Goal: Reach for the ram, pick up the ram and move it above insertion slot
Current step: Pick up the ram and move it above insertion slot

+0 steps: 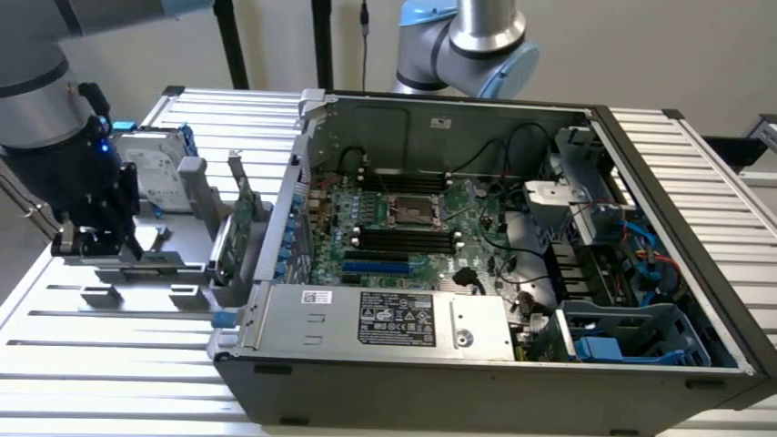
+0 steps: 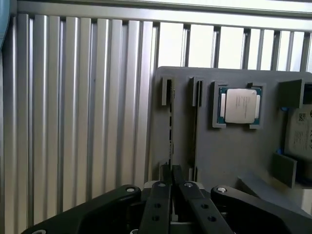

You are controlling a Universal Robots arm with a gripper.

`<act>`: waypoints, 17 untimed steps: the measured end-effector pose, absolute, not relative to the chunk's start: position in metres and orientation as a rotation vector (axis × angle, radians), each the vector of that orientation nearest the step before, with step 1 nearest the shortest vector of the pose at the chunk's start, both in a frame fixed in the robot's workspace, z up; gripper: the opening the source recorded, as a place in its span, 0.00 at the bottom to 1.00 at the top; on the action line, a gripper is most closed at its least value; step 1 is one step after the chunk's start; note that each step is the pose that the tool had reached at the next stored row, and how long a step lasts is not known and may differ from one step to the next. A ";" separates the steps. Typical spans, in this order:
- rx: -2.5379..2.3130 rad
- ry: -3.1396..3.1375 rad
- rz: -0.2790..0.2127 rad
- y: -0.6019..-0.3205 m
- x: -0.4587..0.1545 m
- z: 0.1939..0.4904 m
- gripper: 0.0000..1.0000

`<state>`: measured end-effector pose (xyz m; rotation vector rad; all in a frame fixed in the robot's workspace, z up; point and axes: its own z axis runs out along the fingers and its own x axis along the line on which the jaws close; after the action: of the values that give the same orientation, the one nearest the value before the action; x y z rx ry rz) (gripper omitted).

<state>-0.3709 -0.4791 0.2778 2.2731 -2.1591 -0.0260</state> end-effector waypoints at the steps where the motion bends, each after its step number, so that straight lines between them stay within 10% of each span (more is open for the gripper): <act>1: 2.273 -2.159 -0.026 -0.479 -0.369 0.282 0.13; 17: 2.272 -2.158 -0.039 -0.479 -0.318 0.355 0.13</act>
<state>-0.3176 -0.4791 0.3551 2.2718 -2.1575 -0.0387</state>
